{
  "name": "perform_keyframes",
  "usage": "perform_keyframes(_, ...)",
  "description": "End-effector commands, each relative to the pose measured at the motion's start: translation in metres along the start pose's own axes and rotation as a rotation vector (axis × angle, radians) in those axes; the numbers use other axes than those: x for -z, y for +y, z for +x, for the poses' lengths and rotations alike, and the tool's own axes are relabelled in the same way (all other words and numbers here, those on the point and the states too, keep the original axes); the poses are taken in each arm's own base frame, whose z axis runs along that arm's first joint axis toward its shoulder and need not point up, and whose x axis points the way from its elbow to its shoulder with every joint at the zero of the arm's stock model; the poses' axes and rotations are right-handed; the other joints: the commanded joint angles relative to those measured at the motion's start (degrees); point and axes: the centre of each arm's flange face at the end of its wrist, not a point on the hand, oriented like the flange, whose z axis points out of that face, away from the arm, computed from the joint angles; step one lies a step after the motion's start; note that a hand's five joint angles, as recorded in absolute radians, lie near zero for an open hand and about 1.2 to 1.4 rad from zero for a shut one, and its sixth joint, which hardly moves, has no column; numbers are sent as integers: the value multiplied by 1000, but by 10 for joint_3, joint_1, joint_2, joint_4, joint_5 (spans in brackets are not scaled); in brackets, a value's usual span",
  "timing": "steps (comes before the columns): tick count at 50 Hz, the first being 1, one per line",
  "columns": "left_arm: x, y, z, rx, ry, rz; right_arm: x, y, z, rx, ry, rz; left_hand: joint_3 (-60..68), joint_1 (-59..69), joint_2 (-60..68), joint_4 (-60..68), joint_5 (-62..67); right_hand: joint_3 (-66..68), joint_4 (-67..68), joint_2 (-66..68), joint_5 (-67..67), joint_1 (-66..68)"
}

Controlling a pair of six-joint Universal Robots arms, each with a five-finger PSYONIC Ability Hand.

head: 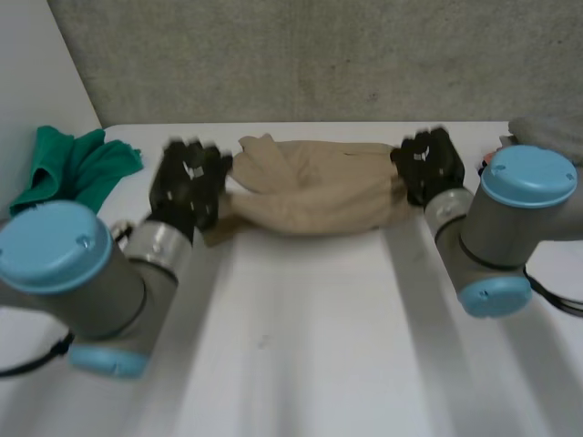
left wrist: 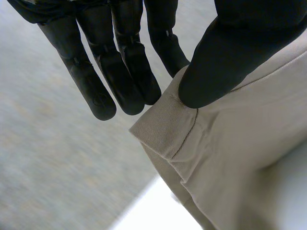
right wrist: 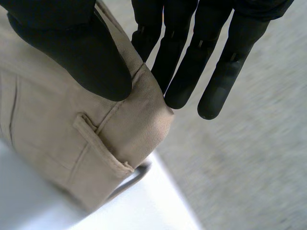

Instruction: Fold the laundry.

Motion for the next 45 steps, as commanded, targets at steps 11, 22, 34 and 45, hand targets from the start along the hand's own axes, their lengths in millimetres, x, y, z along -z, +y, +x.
perform_keyframes(11,172,-22,13,-99,469,-640,164,-16,16,191,-346,-383,117,146,112,112,123,116,113,127,124,181)
perform_keyframes(22,200,-53,22,-142,595,-614,221,-20,18,285,-479,-463,117,146,112,112,123,116,113,127,124,181)
perform_keyframes(34,112,-47,0,-66,291,-356,196,4,1,268,-439,-447,-473,-444,-478,-479,-467,116,113,127,124,181)
perform_keyframes(45,106,-26,1,-30,307,-426,187,2,1,175,-375,-412,-441,-412,-446,-447,-435,116,113,127,124,181)
